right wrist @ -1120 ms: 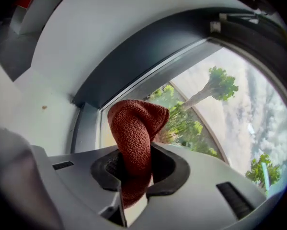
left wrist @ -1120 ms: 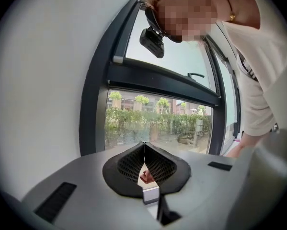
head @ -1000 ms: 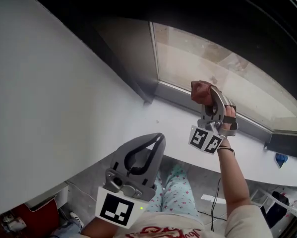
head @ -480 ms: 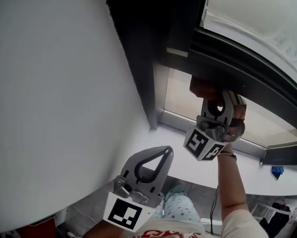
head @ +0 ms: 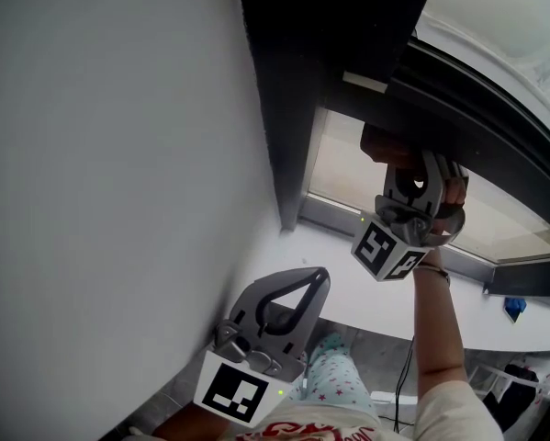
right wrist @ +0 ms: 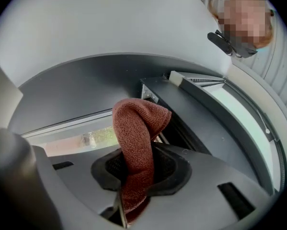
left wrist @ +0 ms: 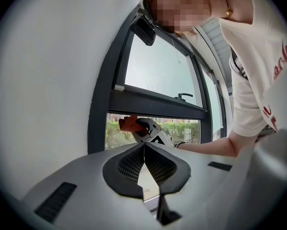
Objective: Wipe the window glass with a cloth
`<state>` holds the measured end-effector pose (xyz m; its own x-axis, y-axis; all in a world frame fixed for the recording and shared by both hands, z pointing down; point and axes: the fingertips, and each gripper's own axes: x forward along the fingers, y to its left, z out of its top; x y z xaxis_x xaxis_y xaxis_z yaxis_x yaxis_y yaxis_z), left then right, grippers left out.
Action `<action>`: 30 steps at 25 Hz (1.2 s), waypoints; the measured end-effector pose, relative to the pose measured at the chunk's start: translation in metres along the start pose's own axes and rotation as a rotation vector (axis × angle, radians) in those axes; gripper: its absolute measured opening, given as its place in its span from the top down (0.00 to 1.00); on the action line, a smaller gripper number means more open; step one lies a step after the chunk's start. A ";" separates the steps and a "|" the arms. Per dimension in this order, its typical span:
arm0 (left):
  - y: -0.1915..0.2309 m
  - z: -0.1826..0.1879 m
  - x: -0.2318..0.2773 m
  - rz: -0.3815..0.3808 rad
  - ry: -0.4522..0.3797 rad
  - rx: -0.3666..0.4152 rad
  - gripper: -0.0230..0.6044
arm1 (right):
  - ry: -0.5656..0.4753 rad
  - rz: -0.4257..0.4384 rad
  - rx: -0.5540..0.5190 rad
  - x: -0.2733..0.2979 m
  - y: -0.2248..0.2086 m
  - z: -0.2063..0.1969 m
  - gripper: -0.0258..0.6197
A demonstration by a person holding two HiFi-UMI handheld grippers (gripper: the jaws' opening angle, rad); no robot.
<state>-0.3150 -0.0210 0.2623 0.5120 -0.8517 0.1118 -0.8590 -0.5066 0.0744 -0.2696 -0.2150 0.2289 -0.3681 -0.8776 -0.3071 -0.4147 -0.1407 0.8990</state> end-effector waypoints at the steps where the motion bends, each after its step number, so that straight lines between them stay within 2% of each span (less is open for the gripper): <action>1: 0.000 0.000 0.001 -0.001 -0.003 -0.002 0.93 | 0.002 0.024 0.000 0.000 0.008 0.000 0.82; 5: -0.003 0.000 0.001 -0.005 -0.009 -0.013 0.93 | 0.019 0.105 -0.043 -0.008 0.041 -0.008 0.81; 10: -0.003 -0.005 -0.004 0.009 0.002 -0.021 0.93 | 0.050 0.157 -0.019 -0.021 0.071 -0.023 0.81; 19: 0.002 -0.019 0.012 0.031 0.058 -0.044 0.93 | 0.101 0.316 -0.013 -0.050 0.162 -0.072 0.81; 22: 0.005 -0.035 0.011 0.029 0.066 -0.048 0.93 | 0.123 0.360 -0.016 -0.065 0.201 -0.084 0.81; 27: 0.013 -0.088 0.003 -0.003 0.074 -0.075 0.93 | 0.164 0.413 -0.028 -0.096 0.281 -0.102 0.81; 30: 0.012 -0.093 0.005 -0.014 0.080 -0.089 0.93 | 0.171 0.444 -0.025 -0.106 0.306 -0.108 0.81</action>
<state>-0.3222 -0.0187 0.3555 0.5256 -0.8296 0.1884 -0.8497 -0.5012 0.1636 -0.2679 -0.2144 0.5703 -0.3618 -0.9180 0.1625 -0.2275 0.2559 0.9395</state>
